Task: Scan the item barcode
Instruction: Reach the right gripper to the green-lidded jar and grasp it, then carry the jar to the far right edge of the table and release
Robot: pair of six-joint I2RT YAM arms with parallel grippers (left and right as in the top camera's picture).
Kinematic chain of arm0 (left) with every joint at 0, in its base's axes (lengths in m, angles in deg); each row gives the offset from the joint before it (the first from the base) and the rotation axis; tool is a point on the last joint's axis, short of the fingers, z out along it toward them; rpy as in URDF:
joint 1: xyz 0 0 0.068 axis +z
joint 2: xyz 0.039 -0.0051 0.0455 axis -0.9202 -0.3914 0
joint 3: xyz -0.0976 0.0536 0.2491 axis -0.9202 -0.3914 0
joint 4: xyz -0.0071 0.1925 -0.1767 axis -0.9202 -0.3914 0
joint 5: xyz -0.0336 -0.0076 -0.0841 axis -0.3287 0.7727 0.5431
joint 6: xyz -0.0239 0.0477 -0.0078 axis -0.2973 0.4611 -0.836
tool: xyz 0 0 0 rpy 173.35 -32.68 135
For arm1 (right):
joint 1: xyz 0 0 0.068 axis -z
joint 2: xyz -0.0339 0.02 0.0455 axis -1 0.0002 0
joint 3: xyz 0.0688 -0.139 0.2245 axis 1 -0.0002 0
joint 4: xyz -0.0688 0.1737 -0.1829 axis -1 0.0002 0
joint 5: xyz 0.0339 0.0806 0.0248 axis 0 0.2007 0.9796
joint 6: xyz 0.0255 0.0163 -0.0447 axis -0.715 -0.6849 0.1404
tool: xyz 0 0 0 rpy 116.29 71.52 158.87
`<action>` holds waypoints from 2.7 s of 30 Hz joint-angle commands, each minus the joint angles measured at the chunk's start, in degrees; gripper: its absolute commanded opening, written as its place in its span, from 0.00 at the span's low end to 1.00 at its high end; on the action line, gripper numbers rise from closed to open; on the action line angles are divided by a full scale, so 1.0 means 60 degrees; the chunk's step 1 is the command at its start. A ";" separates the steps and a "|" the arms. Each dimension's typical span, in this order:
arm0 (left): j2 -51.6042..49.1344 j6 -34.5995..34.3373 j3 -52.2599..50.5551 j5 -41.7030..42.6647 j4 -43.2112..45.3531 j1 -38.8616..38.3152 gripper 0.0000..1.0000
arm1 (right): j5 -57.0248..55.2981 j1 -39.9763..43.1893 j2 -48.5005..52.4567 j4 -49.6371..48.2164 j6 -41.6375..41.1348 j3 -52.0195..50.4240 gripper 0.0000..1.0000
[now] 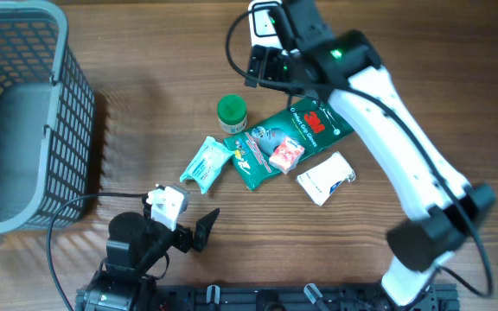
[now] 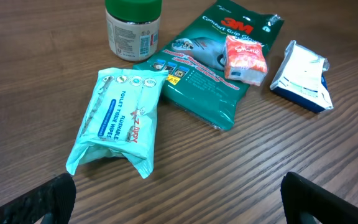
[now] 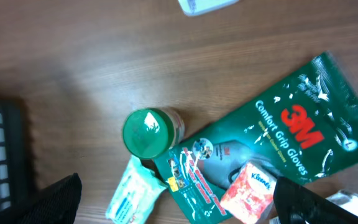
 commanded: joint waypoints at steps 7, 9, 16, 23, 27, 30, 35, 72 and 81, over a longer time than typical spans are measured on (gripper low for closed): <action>0.0918 0.0015 0.0018 0.0007 -0.0062 0.0036 1.00 | 0.1362 -0.0113 0.2076 -0.0747 -0.0197 0.0903 1.00; 0.1027 0.0015 0.0018 0.0007 -0.0062 0.0036 1.00 | 0.1359 -0.0178 0.2211 -0.0929 -0.0222 0.0903 0.99; 0.1727 0.0015 0.0018 0.0007 -0.0062 0.0036 1.00 | 0.0539 -0.0834 0.3016 -0.1475 -0.0477 0.0903 0.99; 0.1705 0.0018 0.0018 0.0007 -0.0069 0.0036 1.00 | 0.0339 -0.0889 0.3683 -0.1424 -0.0142 0.0900 0.99; 0.1705 0.0015 0.0018 0.0007 -0.0069 0.0036 1.00 | 0.0291 -0.0889 0.4065 -0.1315 0.0291 0.0900 0.99; 0.1705 0.0018 0.0018 0.0007 -0.0069 0.0036 1.00 | 0.0841 -0.0907 0.4586 -0.1249 0.0922 0.0900 0.99; 0.1705 0.0015 0.0018 0.0007 -0.0069 0.0036 1.00 | 0.0794 -0.0922 0.4885 -0.0889 0.1410 0.0900 0.96; 0.1705 0.0018 0.0018 0.0007 -0.0069 0.0036 1.00 | 0.3206 -0.0404 0.3180 0.4284 -0.2222 0.5388 0.57; 0.1705 0.0015 0.0018 0.0007 -0.0069 0.0036 1.00 | 0.3432 -0.1315 0.1253 0.4284 -0.2226 0.5384 0.54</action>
